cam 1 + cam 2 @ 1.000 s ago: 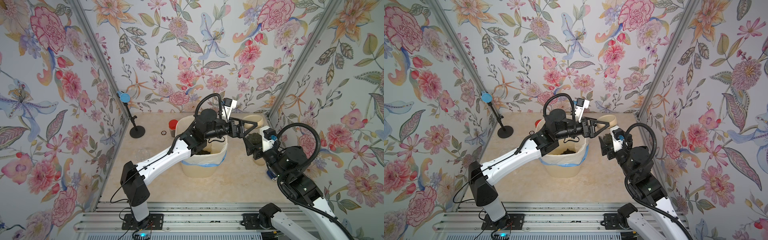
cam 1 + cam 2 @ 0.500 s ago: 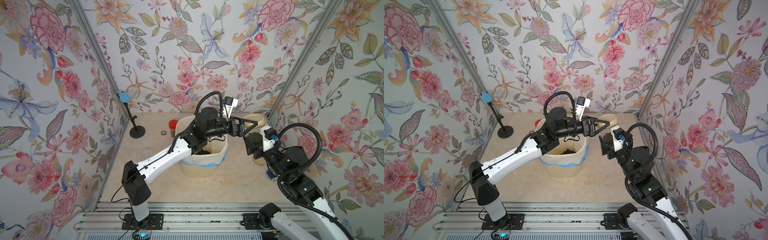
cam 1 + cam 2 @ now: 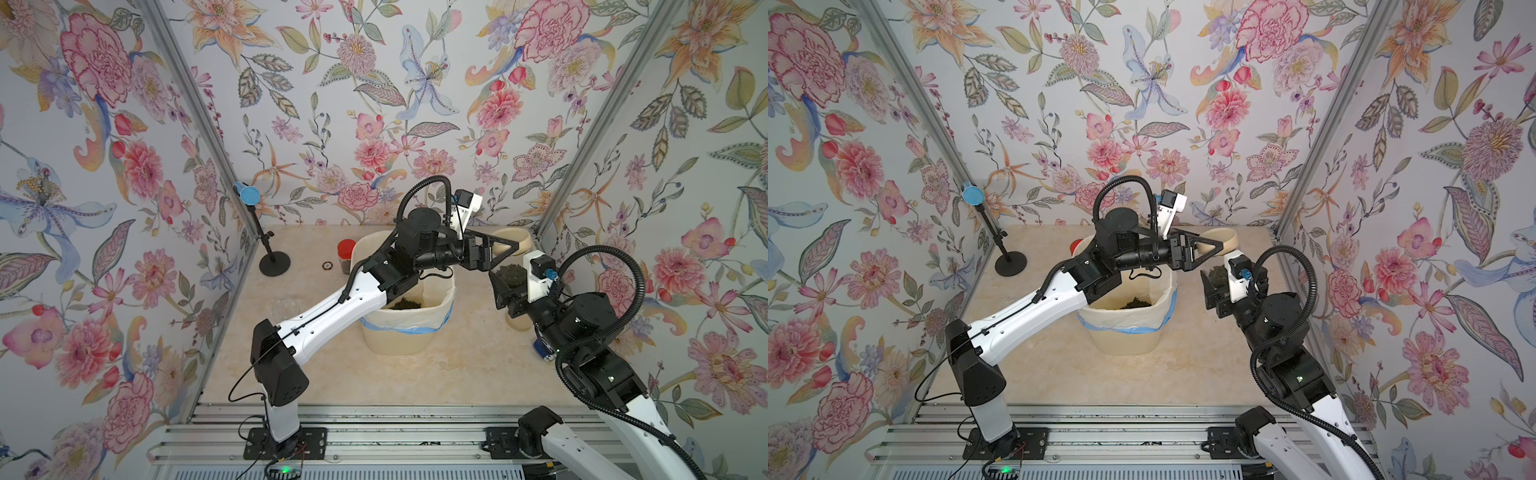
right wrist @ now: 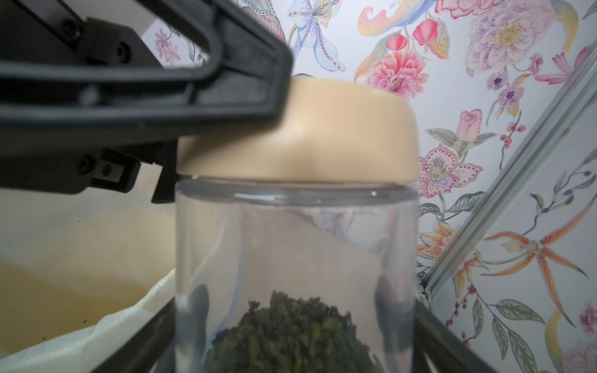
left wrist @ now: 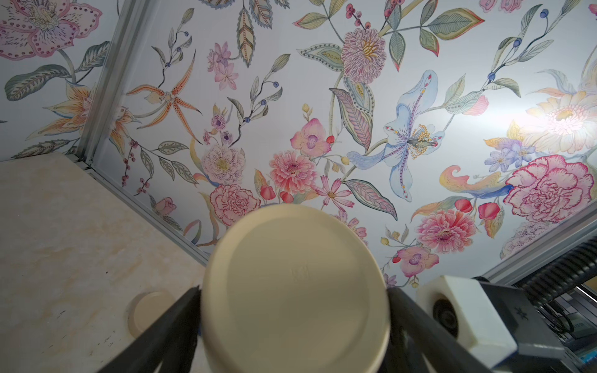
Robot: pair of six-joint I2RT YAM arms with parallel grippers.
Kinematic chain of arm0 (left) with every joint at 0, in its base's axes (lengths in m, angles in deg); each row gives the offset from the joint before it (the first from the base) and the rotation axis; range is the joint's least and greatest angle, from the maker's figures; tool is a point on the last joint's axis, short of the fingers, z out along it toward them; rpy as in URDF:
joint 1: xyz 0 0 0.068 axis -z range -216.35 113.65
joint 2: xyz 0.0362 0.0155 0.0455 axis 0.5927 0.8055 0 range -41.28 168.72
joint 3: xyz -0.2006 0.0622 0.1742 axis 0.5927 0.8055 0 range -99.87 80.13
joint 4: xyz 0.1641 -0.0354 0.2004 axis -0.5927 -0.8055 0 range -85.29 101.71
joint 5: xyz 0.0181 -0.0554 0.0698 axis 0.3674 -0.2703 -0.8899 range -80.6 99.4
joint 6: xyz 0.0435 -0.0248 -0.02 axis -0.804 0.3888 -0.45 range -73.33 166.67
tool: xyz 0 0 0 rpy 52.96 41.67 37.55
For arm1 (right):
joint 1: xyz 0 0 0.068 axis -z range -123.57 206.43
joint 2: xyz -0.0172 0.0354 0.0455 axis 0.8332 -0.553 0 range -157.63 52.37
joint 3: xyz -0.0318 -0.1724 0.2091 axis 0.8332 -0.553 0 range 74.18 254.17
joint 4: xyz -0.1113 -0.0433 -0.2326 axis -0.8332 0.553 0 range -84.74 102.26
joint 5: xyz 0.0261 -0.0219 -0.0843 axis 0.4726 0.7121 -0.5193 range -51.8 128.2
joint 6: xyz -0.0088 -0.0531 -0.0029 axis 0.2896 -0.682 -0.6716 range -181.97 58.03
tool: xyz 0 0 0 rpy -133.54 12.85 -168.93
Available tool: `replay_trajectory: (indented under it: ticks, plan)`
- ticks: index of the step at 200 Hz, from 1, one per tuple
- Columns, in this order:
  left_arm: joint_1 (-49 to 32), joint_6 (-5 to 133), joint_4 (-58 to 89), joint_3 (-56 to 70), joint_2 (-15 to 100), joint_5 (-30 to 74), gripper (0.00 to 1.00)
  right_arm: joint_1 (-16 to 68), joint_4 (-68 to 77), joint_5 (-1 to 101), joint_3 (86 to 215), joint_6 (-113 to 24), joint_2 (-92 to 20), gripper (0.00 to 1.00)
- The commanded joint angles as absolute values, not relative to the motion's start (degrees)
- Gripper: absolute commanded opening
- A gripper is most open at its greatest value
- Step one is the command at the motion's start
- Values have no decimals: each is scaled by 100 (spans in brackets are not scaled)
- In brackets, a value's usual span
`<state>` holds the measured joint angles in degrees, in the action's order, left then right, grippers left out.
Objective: Empty moldy tea leaves from jars
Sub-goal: Unscrew the lid from the jar.
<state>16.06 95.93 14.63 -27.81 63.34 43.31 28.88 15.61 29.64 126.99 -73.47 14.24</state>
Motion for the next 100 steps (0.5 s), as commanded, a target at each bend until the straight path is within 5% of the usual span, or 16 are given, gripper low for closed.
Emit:
replay_trajectory:
  ticks: [1,100]
  plan:
    - [1700,9417,1292,-3003,6489,4659,90,2845,1072,3283,12855,-7337,1458,52]
    - [1700,9005,605,-3595,6704,4914,81,2853,1106,3591,12875,-7397,1493,51]
